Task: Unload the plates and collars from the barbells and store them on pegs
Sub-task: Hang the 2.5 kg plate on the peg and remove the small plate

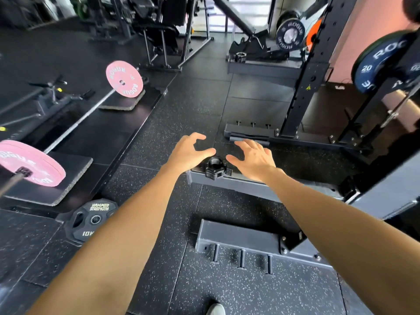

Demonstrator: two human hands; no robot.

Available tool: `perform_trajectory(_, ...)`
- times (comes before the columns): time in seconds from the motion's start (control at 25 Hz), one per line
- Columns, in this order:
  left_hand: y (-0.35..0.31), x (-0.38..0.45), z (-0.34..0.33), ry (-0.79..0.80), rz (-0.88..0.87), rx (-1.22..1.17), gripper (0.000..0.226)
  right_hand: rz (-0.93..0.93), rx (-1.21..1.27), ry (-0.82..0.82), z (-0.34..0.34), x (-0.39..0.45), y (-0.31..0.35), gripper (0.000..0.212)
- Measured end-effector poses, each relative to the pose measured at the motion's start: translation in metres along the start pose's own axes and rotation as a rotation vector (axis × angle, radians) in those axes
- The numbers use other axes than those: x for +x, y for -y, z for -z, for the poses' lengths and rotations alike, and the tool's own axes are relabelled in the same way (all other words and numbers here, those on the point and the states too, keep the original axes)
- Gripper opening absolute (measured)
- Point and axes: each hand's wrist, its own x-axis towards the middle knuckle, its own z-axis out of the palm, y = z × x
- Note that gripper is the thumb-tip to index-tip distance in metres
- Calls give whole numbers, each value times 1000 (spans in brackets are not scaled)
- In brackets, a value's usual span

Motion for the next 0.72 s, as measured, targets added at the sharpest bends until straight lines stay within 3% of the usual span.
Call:
perform_trajectory(0.44,-89,-210,54,-171,-126,7,64,178,-63,-140,111,-188,35,70)
perform_trajectory(0.72,-147,-297,85,-206,-236,6,66,155,-44,-209,177,-277,48,73)
